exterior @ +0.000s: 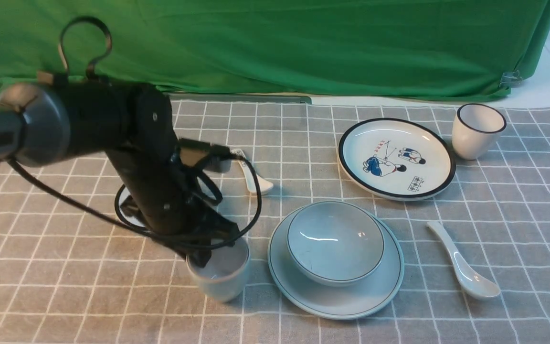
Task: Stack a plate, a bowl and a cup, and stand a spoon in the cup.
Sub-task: Use the left arm to grab a blue teacup, then use the left arm to put the blue teacup into the blue rice bowl in the middle
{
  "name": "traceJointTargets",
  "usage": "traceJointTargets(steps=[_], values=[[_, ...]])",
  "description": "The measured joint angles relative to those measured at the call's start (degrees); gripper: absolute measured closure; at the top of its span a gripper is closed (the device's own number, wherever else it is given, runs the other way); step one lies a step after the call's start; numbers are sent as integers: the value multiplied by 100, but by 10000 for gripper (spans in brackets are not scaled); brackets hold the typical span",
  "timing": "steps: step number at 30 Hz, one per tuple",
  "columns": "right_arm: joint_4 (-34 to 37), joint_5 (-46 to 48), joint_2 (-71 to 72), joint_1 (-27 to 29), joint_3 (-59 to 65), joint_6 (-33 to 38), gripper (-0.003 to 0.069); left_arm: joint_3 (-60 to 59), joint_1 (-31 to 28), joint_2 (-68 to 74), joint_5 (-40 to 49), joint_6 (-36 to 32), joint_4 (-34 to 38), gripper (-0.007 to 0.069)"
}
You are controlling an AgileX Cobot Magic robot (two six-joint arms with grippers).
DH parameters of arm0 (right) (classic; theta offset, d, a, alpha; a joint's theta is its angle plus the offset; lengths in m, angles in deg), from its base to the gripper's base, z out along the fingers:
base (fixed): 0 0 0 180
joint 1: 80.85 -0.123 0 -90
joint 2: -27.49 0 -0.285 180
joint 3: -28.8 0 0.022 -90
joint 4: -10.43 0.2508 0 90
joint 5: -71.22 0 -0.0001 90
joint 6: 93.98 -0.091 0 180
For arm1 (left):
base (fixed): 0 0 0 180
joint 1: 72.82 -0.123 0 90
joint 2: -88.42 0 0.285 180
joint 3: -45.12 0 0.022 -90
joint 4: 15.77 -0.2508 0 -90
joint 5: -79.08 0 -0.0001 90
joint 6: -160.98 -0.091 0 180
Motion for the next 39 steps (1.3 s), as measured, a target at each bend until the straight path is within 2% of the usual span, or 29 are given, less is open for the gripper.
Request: traceJointTargets(steps=[7, 15, 24, 39], values=[[0, -46, 0, 0, 0, 0, 572, 1317, 282, -304, 98, -19, 704, 596], [0, -51, 0, 0, 0, 0, 571, 2133, 912, 647, 160, -28, 708, 596], [0, -51, 0, 0, 6, 0, 570, 2490, 984, 1507, 129, 60, 561, 596], [0, -371, 0, 0, 430, 0, 570, 2517, 984, 1712, 104, 126, 564, 562]])
